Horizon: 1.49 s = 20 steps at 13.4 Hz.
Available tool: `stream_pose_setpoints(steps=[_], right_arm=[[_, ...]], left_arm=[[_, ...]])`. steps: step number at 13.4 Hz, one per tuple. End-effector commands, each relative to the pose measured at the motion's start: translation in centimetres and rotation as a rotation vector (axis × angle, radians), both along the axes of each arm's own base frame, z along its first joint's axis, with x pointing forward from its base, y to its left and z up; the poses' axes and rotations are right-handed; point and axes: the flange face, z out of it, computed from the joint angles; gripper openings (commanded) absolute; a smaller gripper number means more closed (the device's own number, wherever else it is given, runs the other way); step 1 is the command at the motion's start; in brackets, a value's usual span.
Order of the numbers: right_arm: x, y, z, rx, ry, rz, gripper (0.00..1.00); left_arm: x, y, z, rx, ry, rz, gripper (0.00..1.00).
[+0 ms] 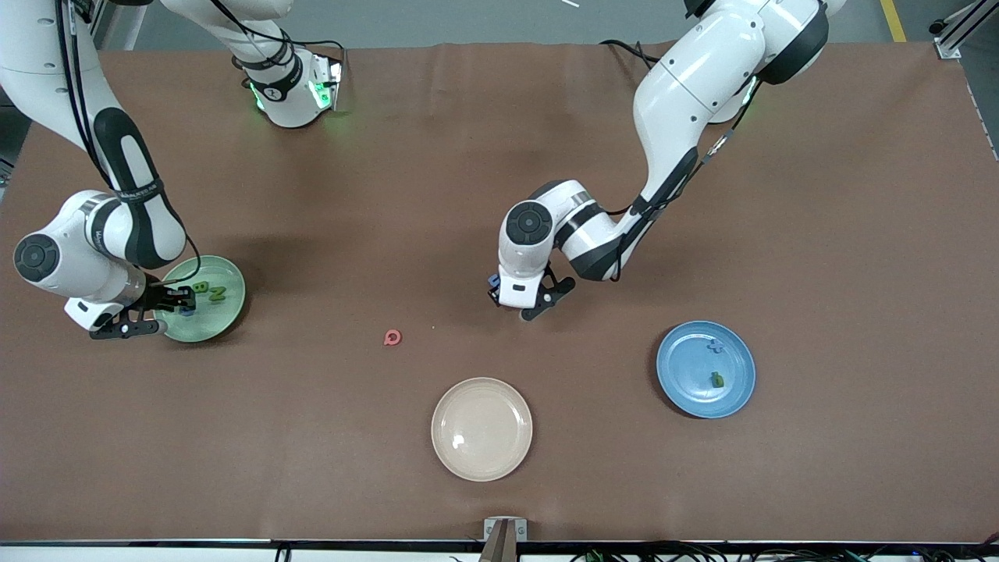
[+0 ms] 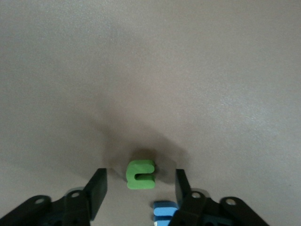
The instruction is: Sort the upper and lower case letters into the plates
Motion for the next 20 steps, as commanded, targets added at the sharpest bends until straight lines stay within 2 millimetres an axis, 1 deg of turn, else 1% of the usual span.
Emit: stream_pose_setpoints(steps=[1, 2, 3, 4, 5, 6, 7, 8, 9, 10, 11, 12, 13, 15, 16, 17, 18, 20], right_arm=[[1.5, 4.5, 4.6, 0.023, 0.028, -0.045, 0.97], [2.3, 7.4, 6.0, 0.019, 0.040, -0.078, 0.98], [2.7, 10.7, 6.8, 0.010, 0.050, -0.116, 0.99], [3.2, 14.2, 7.3, -0.003, 0.046, -0.159, 0.99], [3.2, 17.7, 7.3, -0.017, 0.041, -0.216, 0.99], [3.3, 21.5, 7.5, -0.027, 0.030, -0.266, 0.99], [3.3, 25.2, 7.8, -0.028, 0.016, -0.325, 0.99], [3.4, 28.3, 8.4, -0.022, -0.001, -0.375, 0.99], [3.3, 31.5, 8.4, -0.020, -0.011, -0.424, 0.99], [3.4, 34.3, 8.0, -0.013, -0.011, -0.465, 0.99], [3.2, 36.9, 7.4, 0.004, -0.005, -0.510, 0.99], [3.3, 39.3, 6.8, 0.028, -0.003, -0.550, 0.99], [3.3, 41.4, 6.2, 0.053, -0.006, -0.595, 0.99], [3.8, 43.8, 4.9, 0.076, -0.017, -0.665, 0.99], [4.3, 44.3, 3.9, 0.075, -0.025, -0.682, 0.99], [4.7, 44.6, 3.0, 0.081, -0.045, -0.688, 0.99], [5.0, 44.7, 2.5, 0.091, -0.064, -0.693, 0.99], [5.4, 45.1, 1.7, 0.088, -0.072, -0.687, 0.99]], left_arm=[[0.0, 0.0, 0.1, -0.002, -0.013, 0.016, 0.61], [0.0, 0.0, -0.3, 0.001, -0.007, 0.016, 0.60], [-0.1, 0.0, -0.4, 0.002, -0.006, 0.014, 0.58], [-0.1, 0.0, -0.4, 0.002, -0.006, 0.014, 0.55], [-0.1, 0.0, -0.3, 0.002, -0.006, 0.016, 0.49], [-0.1, 0.0, -0.3, 0.003, -0.006, 0.023, 0.43], [0.1, 0.2, -0.4, 0.003, -0.005, 0.027, 0.34], [0.2, 0.3, -0.3, 0.003, -0.006, 0.028, 0.22], [0.6, 0.5, 0.3, -0.002, -0.013, 0.029, 0.08], [1.2, 0.8, 1.0, -0.004, -0.021, 0.033, 0.01], [2.0, 1.5, 1.6, -0.004, -0.029, 0.043, 0.00], [3.2, 2.6, 2.8, -0.005, -0.043, 0.063, 0.00], [4.3, 3.8, 4.1, 0.007, -0.057, 0.064, 0.00], [6.9, 7.1, 6.7, 0.050, -0.092, 0.022, 0.00], [7.8, 8.6, 8.1, 0.062, -0.104, -0.016, 0.00], [8.9, 10.5, 9.1, 0.075, -0.105, -0.047, 0.00], [10.3, 13.2, 9.9, 0.095, -0.096, -0.079, 0.00], [12.3, 17.9, 10.5, 0.127, -0.069, -0.131, 0.00]])
